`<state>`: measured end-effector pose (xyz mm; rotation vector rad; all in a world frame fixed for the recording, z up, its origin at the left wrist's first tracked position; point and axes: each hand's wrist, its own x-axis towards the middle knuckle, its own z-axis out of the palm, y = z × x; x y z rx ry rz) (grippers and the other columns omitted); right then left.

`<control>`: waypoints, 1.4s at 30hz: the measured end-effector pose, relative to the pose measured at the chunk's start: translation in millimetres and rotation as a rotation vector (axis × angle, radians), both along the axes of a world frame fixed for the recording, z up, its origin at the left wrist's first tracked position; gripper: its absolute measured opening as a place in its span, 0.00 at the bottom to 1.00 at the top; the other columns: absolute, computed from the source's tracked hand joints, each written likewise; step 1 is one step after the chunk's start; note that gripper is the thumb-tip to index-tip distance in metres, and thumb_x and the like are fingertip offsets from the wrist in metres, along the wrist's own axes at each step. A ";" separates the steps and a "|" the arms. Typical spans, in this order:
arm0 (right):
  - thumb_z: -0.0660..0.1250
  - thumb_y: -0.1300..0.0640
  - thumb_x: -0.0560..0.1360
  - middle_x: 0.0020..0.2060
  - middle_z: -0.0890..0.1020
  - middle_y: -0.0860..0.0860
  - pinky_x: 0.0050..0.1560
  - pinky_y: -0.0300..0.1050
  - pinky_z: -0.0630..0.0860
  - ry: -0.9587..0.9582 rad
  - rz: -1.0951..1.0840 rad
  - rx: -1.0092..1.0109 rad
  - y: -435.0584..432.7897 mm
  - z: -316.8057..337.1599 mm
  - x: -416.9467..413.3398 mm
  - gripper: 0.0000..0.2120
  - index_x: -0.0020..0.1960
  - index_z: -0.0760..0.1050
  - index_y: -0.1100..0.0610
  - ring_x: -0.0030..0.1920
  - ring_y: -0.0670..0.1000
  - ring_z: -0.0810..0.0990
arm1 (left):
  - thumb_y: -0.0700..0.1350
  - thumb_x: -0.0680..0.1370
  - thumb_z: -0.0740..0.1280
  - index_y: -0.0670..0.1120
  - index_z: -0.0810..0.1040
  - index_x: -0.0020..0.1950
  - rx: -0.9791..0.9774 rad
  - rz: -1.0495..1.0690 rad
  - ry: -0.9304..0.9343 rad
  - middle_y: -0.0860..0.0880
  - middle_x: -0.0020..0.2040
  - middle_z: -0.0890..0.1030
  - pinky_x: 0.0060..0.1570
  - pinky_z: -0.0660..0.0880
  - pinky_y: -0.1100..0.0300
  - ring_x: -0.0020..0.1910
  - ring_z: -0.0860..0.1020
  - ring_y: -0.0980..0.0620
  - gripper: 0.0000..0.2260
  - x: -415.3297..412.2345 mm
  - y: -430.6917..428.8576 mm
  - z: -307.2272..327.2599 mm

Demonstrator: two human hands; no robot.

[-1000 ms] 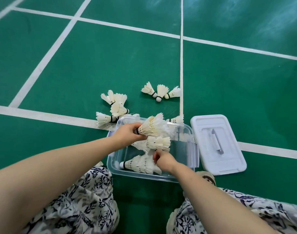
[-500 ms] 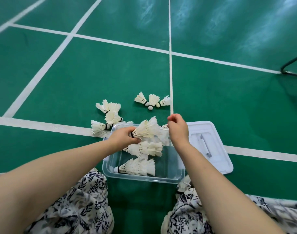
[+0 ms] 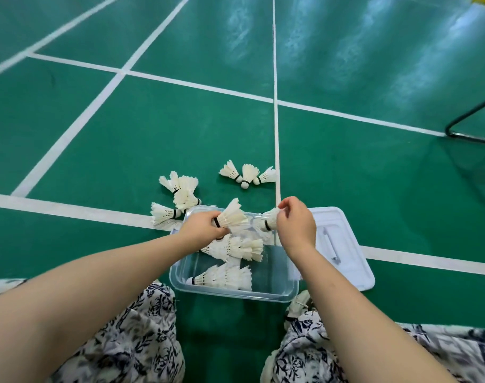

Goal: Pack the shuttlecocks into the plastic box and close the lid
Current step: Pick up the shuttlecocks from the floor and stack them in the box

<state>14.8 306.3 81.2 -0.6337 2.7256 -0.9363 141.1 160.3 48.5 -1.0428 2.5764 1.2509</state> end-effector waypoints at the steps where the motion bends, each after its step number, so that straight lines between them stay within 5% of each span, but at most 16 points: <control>1: 0.56 0.65 0.74 0.48 0.79 0.54 0.46 0.47 0.71 0.060 0.059 0.117 3.3 -5.7 -1.7 0.12 0.51 0.75 0.57 0.51 0.56 0.74 | 0.50 0.74 0.69 0.51 0.77 0.56 -0.010 0.010 -0.010 0.52 0.42 0.80 0.33 0.67 0.63 0.40 0.76 0.53 0.12 0.0 -1.5 -0.7; 6: 0.57 0.69 0.70 0.53 0.80 0.57 0.47 0.47 0.74 0.006 0.308 0.505 11.2 -43.3 17.2 0.17 0.54 0.75 0.55 0.53 0.59 0.78 | 0.53 0.76 0.66 0.48 0.76 0.58 -0.013 0.066 -0.016 0.48 0.47 0.80 0.45 0.70 0.57 0.48 0.77 0.47 0.14 -4.3 -5.6 -0.7; 10: 0.57 0.69 0.71 0.53 0.80 0.58 0.46 0.46 0.73 -0.111 0.401 0.641 18.3 -67.1 31.6 0.16 0.55 0.74 0.57 0.53 0.59 0.78 | 0.52 0.77 0.66 0.47 0.76 0.58 0.028 0.071 0.011 0.50 0.48 0.77 0.43 0.66 0.60 0.54 0.76 0.45 0.14 -4.6 -1.4 -1.9; 12: 0.55 0.69 0.73 0.53 0.80 0.58 0.44 0.44 0.69 -0.194 0.357 0.609 20.2 -75.0 33.6 0.15 0.54 0.74 0.58 0.51 0.58 0.77 | 0.53 0.76 0.65 0.47 0.76 0.52 0.022 0.055 0.003 0.50 0.45 0.77 0.37 0.65 0.59 0.48 0.75 0.46 0.10 -3.6 -0.7 -6.7; 18: 0.54 0.69 0.74 0.56 0.79 0.59 0.46 0.45 0.69 -0.371 0.311 0.571 20.2 -93.2 29.3 0.10 0.47 0.67 0.56 0.49 0.56 0.74 | 0.52 0.77 0.66 0.45 0.78 0.53 0.175 0.141 0.010 0.47 0.46 0.80 0.38 0.69 0.59 0.44 0.75 0.50 0.12 -3.9 -1.9 -19.0; 23: 0.56 0.66 0.75 0.60 0.77 0.59 0.56 0.46 0.73 -0.400 0.304 0.651 20.2 -98.6 29.9 0.18 0.65 0.67 0.62 0.60 0.59 0.76 | 0.51 0.76 0.67 0.43 0.78 0.56 0.342 0.199 0.024 0.43 0.51 0.83 0.54 0.76 0.50 0.50 0.80 0.43 0.15 -7.0 2.8 -29.2; 26: 0.64 0.59 0.72 0.62 0.73 0.55 0.55 0.47 0.73 -0.354 0.289 0.467 11.7 -84.7 29.2 0.25 0.67 0.64 0.56 0.59 0.56 0.75 | 0.48 0.76 0.67 0.41 0.77 0.58 0.414 0.224 0.043 0.42 0.51 0.82 0.49 0.76 0.55 0.46 0.78 0.46 0.14 -8.2 8.9 -30.5; 32: 0.74 0.50 0.67 0.65 0.71 0.51 0.58 0.45 0.72 -0.558 0.330 0.060 -4.1 -55.1 42.6 0.42 0.74 0.55 0.51 0.60 0.51 0.74 | 0.46 0.78 0.65 0.39 0.75 0.59 0.618 0.206 0.053 0.40 0.54 0.81 0.52 0.77 0.53 0.52 0.79 0.43 0.14 -9.0 19.3 -20.8; 38: 0.72 0.52 0.71 0.61 0.77 0.54 0.56 0.50 0.76 -0.366 0.309 0.186 5.1 -52.8 42.4 0.34 0.71 0.59 0.48 0.57 0.55 0.77 | 0.47 0.79 0.62 0.44 0.74 0.51 0.751 0.176 0.018 0.47 0.40 0.79 0.39 0.73 0.59 0.37 0.76 0.50 0.07 -5.7 32.9 -11.7; 42: 0.69 0.51 0.72 0.59 0.77 0.55 0.54 0.53 0.78 -0.323 0.365 0.257 15.9 -52.2 42.0 0.29 0.69 0.61 0.46 0.54 0.57 0.79 | 0.50 0.79 0.62 0.43 0.72 0.56 0.682 0.179 -0.008 0.48 0.47 0.76 0.45 0.74 0.57 0.45 0.76 0.50 0.12 -7.5 38.4 -7.4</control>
